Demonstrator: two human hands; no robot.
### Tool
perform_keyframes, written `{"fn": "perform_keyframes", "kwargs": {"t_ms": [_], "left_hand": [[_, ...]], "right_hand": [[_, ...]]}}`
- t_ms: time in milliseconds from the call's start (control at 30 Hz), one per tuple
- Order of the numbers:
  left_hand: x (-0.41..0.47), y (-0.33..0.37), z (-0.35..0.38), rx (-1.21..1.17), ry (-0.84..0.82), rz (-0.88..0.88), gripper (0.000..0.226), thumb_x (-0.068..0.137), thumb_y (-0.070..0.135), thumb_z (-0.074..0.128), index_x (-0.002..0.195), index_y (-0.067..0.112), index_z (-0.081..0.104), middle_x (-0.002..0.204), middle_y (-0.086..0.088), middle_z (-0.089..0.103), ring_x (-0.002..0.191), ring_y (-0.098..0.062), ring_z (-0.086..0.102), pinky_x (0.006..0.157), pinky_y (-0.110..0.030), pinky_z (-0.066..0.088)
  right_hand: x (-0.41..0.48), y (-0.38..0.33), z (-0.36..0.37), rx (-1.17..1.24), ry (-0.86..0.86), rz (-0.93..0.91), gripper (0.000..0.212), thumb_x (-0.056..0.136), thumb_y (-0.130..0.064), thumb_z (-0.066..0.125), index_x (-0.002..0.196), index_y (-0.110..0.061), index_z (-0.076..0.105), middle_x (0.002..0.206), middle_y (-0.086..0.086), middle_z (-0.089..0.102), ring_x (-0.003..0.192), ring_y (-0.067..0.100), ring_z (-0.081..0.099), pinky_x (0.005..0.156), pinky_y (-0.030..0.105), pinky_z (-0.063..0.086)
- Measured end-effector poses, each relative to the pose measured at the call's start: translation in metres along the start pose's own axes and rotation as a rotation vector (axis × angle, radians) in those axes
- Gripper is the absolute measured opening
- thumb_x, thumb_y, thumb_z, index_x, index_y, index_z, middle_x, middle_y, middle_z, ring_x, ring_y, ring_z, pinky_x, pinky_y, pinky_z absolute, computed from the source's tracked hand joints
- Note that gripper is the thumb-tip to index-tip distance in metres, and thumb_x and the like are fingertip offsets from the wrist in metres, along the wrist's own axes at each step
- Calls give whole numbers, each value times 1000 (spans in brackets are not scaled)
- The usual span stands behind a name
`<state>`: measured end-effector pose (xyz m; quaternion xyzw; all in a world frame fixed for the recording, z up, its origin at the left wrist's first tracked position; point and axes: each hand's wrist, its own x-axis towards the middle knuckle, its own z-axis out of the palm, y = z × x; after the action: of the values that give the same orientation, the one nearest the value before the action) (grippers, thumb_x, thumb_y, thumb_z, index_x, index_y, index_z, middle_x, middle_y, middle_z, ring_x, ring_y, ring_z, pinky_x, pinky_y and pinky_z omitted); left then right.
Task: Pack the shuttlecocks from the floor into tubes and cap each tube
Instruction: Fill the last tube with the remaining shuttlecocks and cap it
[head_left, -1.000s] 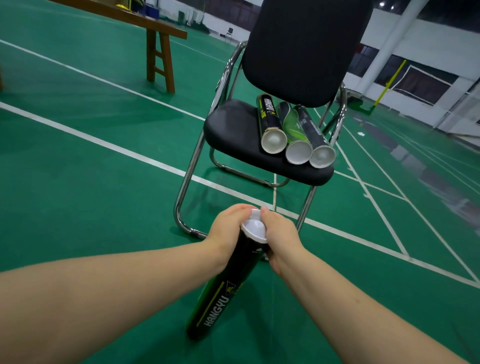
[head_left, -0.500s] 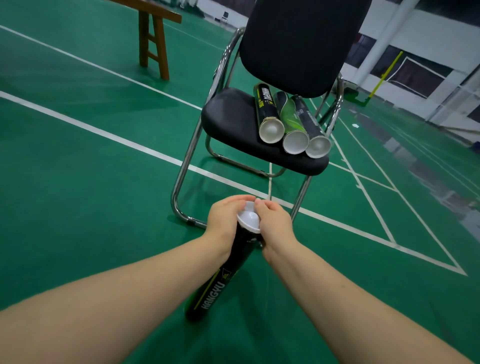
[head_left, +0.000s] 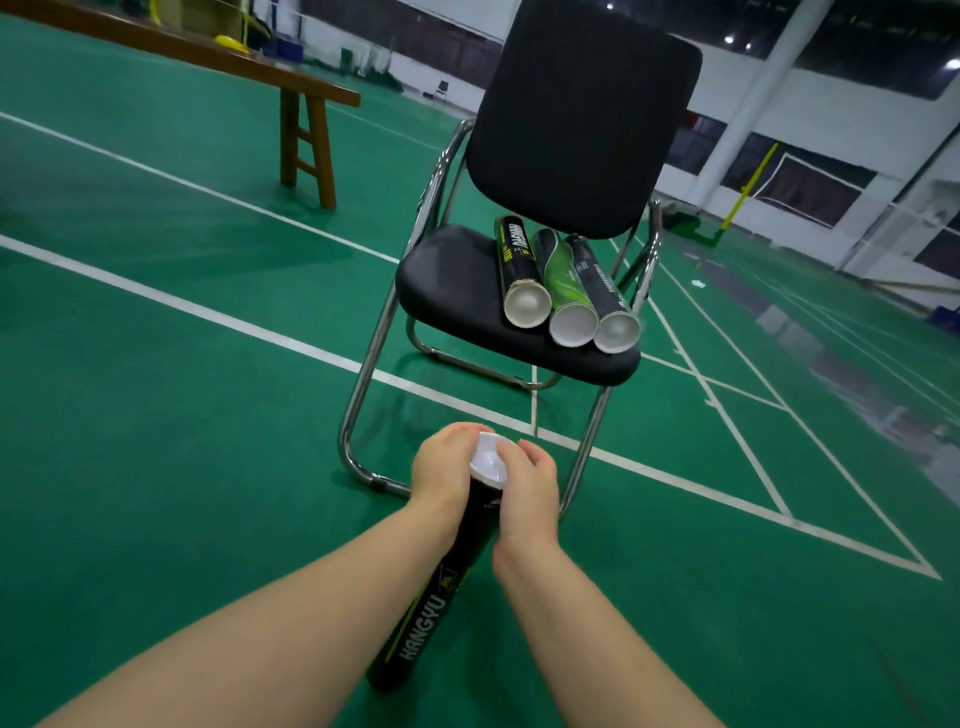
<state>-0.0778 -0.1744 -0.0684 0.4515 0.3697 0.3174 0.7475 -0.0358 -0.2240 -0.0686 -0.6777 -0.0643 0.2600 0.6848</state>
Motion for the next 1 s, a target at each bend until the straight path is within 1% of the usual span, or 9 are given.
{"fn": "perform_keyframes", "kwargs": {"t_ms": [67, 167, 333, 467, 600, 733, 800, 867, 1000], "left_hand": [[1, -2, 4, 16, 12, 26, 21, 89, 12, 46, 82, 10, 66, 87, -12, 65, 82, -29, 59, 76, -39, 51], [2, -6, 6, 36, -45, 1, 20, 90, 19, 48, 87, 13, 67, 94, -13, 65, 88, -30, 60, 81, -42, 51], [5, -7, 0, 33, -140, -21, 26, 76, 31, 56, 92, 15, 67, 100, -13, 67, 96, -31, 63, 91, -46, 50], [15, -5, -4, -9, -176, -12, 21, 90, 15, 50, 103, 7, 64, 100, -16, 65, 85, -25, 61, 83, -37, 50], [18, -4, -8, -19, -201, -1, 23, 91, 12, 47, 106, 15, 64, 103, -13, 65, 85, -22, 61, 79, -36, 52], [15, -2, -11, -9, -187, 6, 24, 91, 13, 46, 101, 19, 66, 104, -14, 65, 86, -24, 62, 72, -33, 54], [11, 0, -12, -22, -177, -3, 24, 91, 12, 45, 101, 17, 66, 101, -14, 65, 82, -23, 62, 65, -29, 54], [7, 2, -14, -47, -176, 3, 24, 92, 11, 44, 102, 14, 66, 96, -13, 65, 75, -20, 62, 59, -25, 54], [1, -4, -8, -59, -174, 27, 23, 92, 13, 44, 101, 15, 65, 96, -11, 66, 79, -21, 63, 62, -28, 54]], "right_hand": [[-12, 12, -6, -34, -18, -150, 23, 89, -19, 55, 111, -25, 52, 99, 0, 63, 83, 13, 59, 63, 22, 44], [-13, 21, -10, 2, -26, -175, 27, 92, -25, 52, 118, -29, 49, 107, -2, 63, 91, 10, 60, 70, 21, 45], [-3, 21, -4, 120, -42, -122, 32, 92, -21, 49, 125, -20, 48, 110, 8, 64, 85, 13, 62, 59, 17, 50], [1, 22, 1, 156, -74, -125, 34, 93, -17, 48, 126, -15, 47, 110, 8, 64, 86, 14, 62, 62, 15, 52], [0, 24, 4, 141, -97, -138, 34, 93, -16, 48, 127, -15, 46, 111, 7, 63, 90, 14, 62, 67, 15, 52], [-8, 23, 8, 91, -117, -132, 52, 76, -33, 54, 126, -20, 46, 114, 8, 63, 100, 21, 63, 77, 26, 53], [-10, 19, 5, 56, -132, -101, 46, 80, -30, 54, 124, -20, 47, 108, 8, 64, 92, 19, 64, 69, 25, 53], [-9, 13, -1, 112, -147, -41, 31, 90, -21, 50, 121, -17, 51, 94, 4, 66, 72, 9, 65, 54, 19, 50], [-7, 5, -7, 293, -100, 118, 32, 95, -36, 45, 91, -11, 65, 61, -1, 68, 46, 8, 63, 39, 15, 44]]}}
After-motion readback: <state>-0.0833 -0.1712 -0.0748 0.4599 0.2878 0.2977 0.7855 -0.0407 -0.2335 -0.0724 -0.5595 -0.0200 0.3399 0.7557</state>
